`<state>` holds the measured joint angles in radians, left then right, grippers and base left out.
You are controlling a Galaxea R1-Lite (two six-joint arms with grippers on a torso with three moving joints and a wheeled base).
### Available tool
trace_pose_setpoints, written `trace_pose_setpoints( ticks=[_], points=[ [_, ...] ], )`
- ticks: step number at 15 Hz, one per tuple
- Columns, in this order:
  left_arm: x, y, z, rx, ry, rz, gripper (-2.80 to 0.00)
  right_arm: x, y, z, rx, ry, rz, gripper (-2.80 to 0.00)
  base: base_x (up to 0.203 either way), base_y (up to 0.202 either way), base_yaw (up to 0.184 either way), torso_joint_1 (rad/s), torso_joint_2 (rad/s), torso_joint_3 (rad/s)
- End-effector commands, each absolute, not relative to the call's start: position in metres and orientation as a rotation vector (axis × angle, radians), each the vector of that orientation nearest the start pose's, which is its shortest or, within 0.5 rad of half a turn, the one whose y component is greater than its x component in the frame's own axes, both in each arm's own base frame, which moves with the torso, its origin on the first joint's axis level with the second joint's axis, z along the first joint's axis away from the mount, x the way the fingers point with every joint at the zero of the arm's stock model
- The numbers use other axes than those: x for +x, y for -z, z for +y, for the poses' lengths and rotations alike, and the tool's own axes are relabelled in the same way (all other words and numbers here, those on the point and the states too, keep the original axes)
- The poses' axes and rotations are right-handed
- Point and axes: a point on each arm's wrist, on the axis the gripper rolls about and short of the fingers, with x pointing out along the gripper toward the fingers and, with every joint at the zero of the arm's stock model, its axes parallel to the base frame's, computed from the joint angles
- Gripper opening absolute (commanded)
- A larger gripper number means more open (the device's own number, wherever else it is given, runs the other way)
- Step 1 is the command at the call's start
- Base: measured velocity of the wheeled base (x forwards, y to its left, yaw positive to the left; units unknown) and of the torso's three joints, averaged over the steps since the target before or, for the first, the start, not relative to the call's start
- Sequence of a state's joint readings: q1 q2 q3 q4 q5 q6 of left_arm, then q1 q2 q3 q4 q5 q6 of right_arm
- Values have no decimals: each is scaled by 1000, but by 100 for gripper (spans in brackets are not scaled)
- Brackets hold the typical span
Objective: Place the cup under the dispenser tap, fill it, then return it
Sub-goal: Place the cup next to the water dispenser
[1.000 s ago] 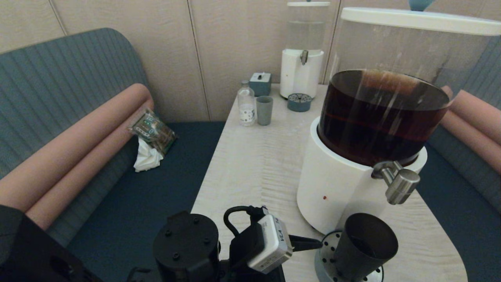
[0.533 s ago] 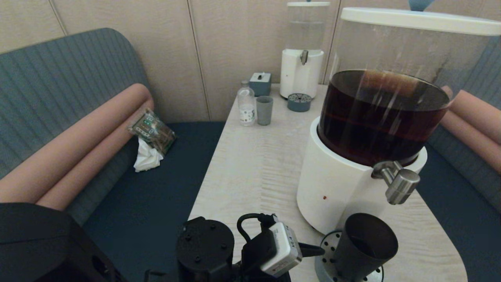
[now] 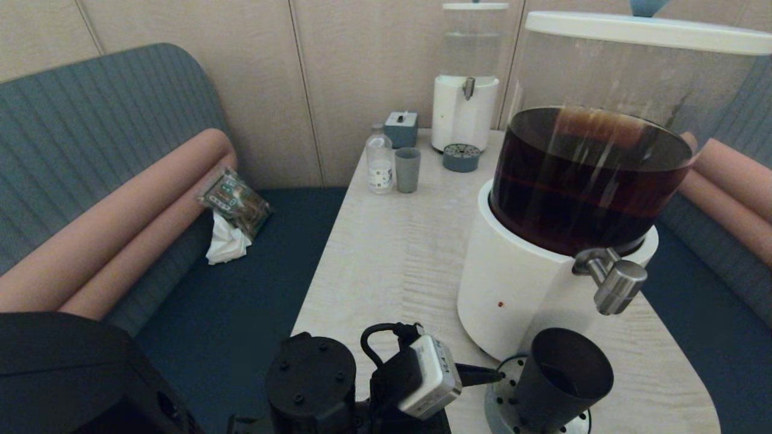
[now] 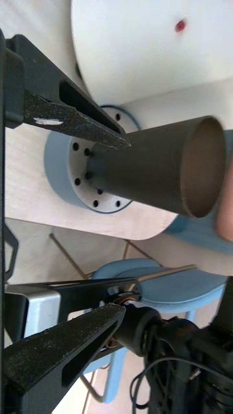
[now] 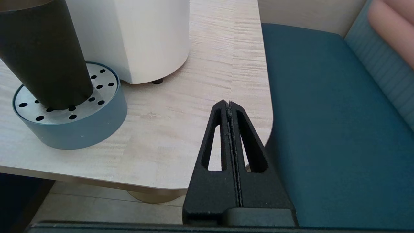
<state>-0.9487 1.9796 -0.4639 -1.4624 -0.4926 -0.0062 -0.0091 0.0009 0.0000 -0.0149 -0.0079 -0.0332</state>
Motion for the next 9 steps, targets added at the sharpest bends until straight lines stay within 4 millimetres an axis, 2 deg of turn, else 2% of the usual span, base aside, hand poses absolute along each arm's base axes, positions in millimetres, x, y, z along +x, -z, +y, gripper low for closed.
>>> trace_pose_setpoints(
  ticks=[1, 6, 9],
  points=[
    [169, -101, -252, 5, 1440, 49, 0, -22, -76, 0, -34, 17, -10, -280, 0, 0, 0, 0, 0, 0],
    [163, -109, -246, -6, 1496, -1, 0, -22, -76, 0, -34, 17, -10, -280, 0, 0, 0, 0, 0, 0],
    [159, -106, -240, -2, 1490, 18, 0, -22, -76, 0, -34, 17, -10, -280, 0, 0, 0, 0, 0, 0]
  ],
)
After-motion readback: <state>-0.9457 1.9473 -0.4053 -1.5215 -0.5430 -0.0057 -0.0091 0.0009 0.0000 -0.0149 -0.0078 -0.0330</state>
